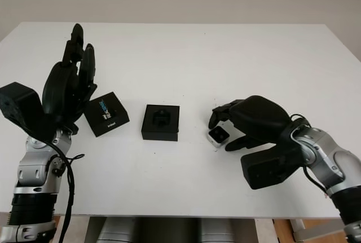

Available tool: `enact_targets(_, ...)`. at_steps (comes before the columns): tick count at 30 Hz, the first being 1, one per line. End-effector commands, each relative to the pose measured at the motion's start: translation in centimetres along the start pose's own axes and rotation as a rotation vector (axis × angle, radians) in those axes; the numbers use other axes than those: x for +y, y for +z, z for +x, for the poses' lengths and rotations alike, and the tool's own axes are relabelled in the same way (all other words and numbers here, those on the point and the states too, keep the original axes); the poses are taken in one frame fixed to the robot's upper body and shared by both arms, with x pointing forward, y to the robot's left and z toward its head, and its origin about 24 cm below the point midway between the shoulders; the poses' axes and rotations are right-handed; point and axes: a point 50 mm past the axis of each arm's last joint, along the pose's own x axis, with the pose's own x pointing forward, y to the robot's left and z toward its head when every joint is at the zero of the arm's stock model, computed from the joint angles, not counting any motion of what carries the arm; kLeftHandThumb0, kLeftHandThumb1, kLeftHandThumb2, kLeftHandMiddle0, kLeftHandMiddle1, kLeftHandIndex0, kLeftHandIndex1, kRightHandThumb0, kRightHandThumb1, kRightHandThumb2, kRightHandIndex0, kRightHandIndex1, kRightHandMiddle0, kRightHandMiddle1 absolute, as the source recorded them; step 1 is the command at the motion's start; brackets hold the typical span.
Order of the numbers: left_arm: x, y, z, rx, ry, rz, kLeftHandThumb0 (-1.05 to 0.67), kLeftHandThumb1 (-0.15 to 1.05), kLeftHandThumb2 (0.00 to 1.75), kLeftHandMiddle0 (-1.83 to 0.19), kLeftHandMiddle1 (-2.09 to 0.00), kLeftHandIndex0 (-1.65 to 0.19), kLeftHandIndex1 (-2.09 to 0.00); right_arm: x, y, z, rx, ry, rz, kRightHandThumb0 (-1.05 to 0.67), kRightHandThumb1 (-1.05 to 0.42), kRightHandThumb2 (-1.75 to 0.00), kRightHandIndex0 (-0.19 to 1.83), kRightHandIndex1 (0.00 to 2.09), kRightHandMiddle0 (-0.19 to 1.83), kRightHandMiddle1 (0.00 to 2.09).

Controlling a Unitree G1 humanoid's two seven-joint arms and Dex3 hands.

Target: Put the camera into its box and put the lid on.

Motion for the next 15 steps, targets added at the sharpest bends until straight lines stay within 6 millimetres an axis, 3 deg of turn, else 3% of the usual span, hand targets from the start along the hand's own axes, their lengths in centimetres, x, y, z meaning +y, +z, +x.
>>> enact_targets(1, 0.0, 0.47, 0.01, -0.016, -0.007, 0.015, -0.76, 1.05, 0.54, 0.19, 0.0, 0.19, 0.0, -0.1, 0.07, 0.26, -0.008, -0.023, 0.034, -0.45, -0.85, -0.05, 0.45, 0.14, 0.41, 0.85)
enact_targets(15, -0.2, 0.35, -0.11, -0.01, -0.009, 0.013, -0.74, 1.05, 0.56, 0.19, 0.0, 0.19, 0.0, 0.43, -0.42, 0.08, 0.02, -0.048, 0.182, -0.37, -0.92, -0.06, 0.47, 0.11, 0.51, 1.12)
